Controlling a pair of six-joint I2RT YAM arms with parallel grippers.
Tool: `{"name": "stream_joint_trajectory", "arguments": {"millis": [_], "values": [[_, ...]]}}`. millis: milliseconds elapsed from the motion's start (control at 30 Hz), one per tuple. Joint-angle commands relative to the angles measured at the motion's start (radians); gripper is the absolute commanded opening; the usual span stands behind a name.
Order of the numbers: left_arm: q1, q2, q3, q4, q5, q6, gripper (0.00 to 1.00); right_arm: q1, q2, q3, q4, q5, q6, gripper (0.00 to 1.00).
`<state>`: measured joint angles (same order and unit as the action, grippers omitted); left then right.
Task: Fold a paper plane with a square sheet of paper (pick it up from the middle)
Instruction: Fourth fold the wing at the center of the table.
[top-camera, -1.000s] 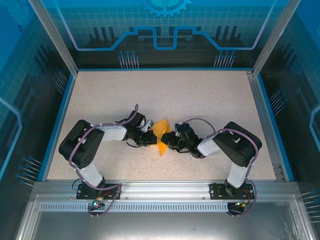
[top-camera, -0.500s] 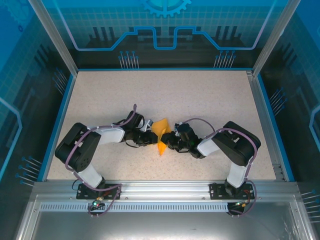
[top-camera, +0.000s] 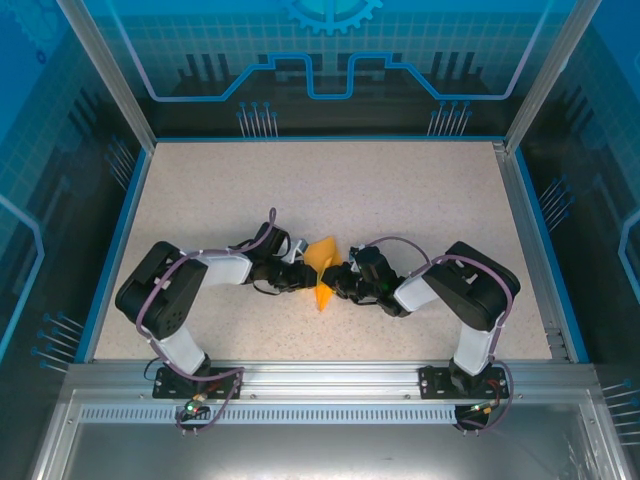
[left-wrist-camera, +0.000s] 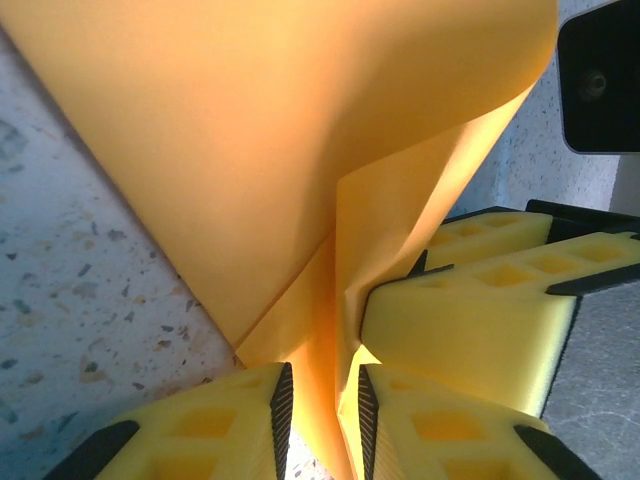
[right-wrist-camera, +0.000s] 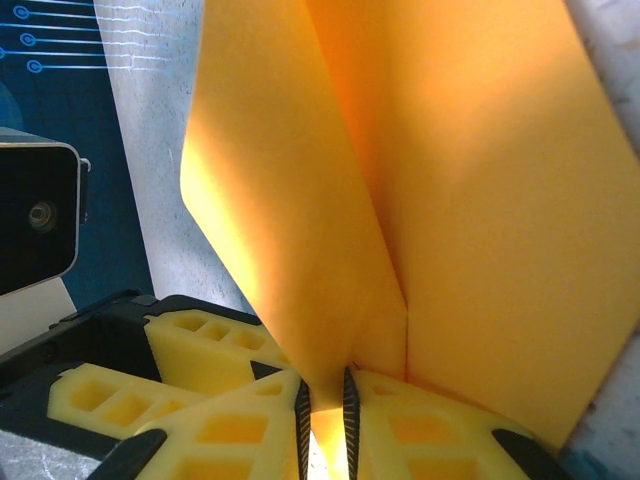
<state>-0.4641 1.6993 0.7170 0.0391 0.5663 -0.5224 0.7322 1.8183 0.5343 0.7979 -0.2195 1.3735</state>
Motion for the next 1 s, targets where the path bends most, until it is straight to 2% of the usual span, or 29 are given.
{"name": "stream_joint_trajectory", "arguments": {"millis": [0, 300, 967], "values": [[-0.024, 0.018, 0.000, 0.039, 0.024, 0.020, 0.27, -0.004, 0.038, -0.011, -0.020, -0.004, 0.010, 0.19], [-0.035, 0.029, -0.005, 0.065, 0.032, 0.025, 0.27, -0.005, 0.039, -0.008, -0.029, -0.007, 0.011, 0.19], [-0.036, -0.080, -0.085, 0.103, 0.027, 0.078, 0.29, -0.011, 0.024, -0.013, -0.055, -0.015, 0.016, 0.19]]}}
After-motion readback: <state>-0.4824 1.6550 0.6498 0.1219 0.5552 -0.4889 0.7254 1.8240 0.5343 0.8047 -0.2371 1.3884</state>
